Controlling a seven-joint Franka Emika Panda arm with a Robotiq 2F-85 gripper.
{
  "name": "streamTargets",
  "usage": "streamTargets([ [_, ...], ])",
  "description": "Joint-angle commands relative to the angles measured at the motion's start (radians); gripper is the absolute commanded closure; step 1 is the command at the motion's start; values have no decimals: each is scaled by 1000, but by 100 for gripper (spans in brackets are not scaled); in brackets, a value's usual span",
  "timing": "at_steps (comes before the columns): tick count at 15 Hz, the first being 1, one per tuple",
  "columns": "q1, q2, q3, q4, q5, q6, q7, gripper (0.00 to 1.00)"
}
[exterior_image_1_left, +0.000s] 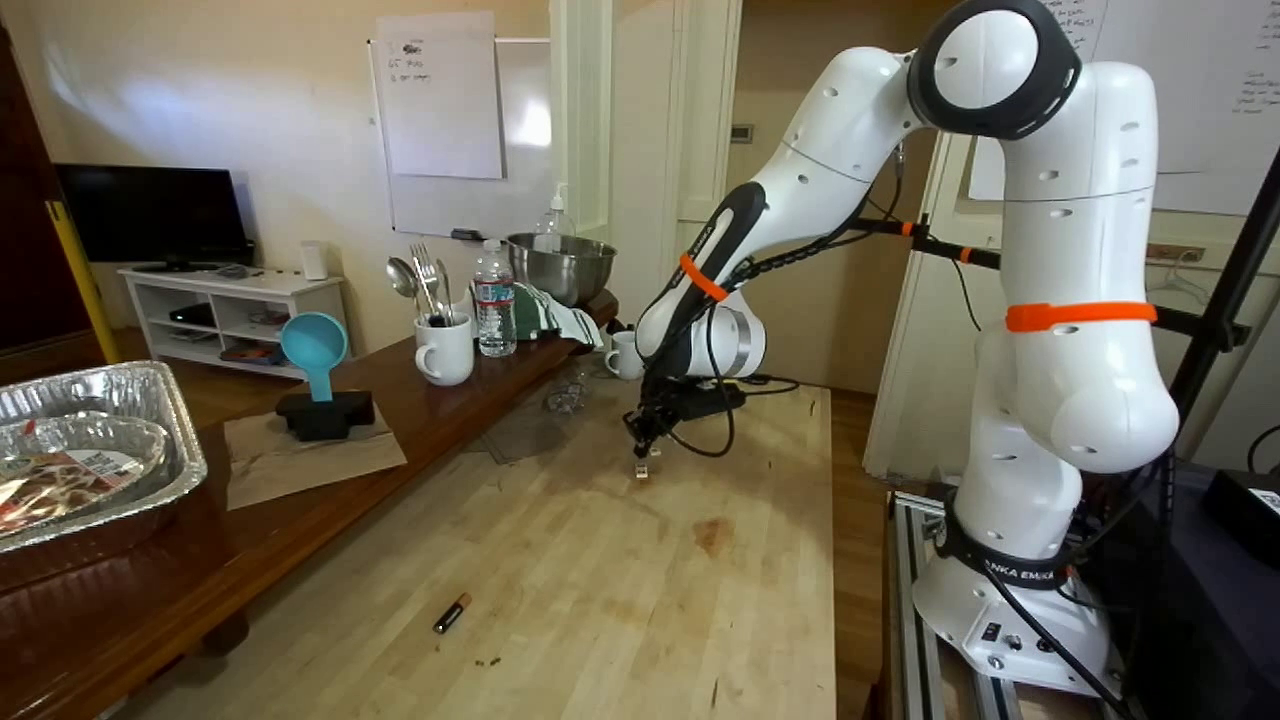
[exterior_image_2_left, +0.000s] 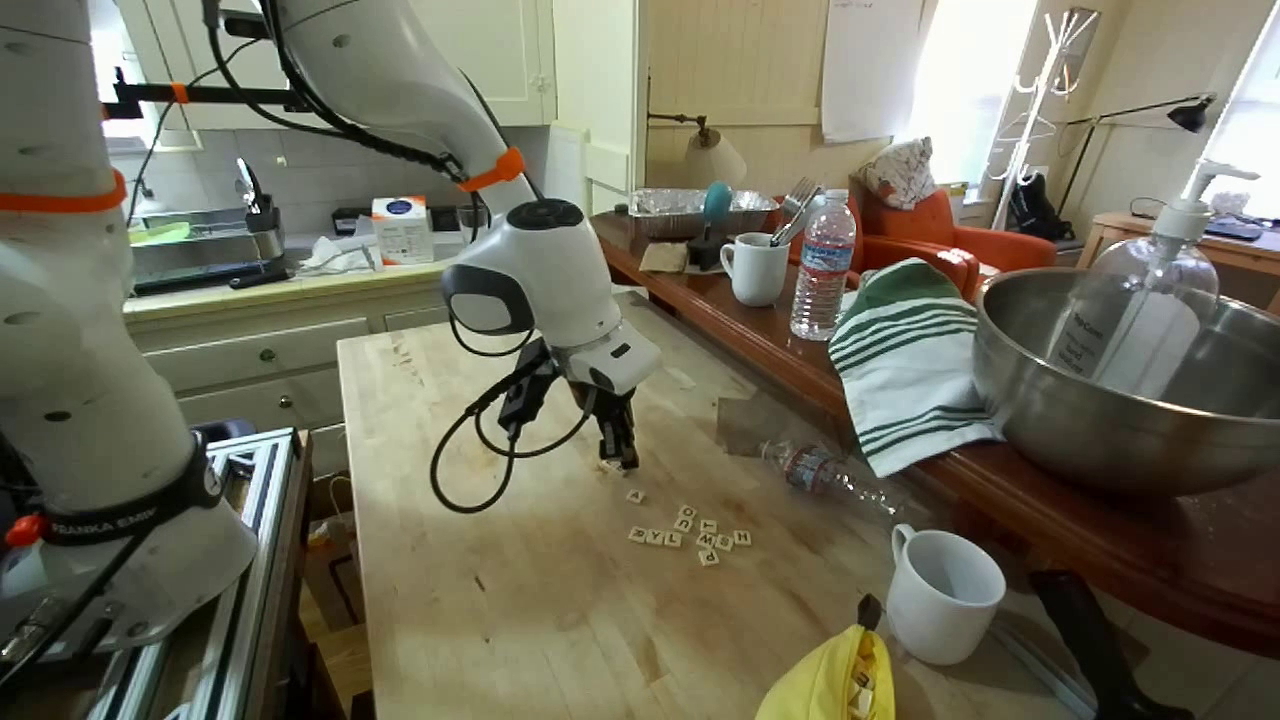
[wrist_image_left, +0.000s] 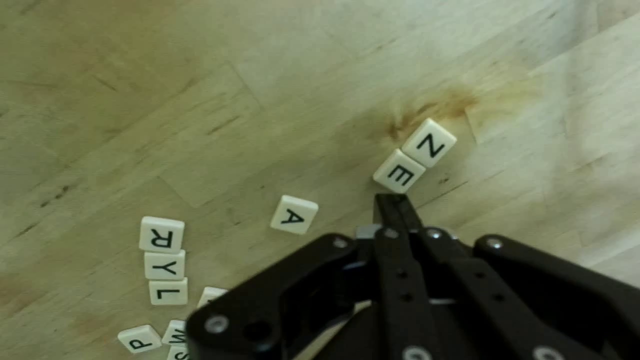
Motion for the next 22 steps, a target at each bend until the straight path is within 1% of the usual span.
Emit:
streamTargets([
  [1, 7, -45, -25, -16, -33, -38, 19, 100],
  [10, -4, -30, -84, -10, -125, -28, -16, 100],
  [22, -19, 32, -88, 5, -140, -12, -82, 100],
])
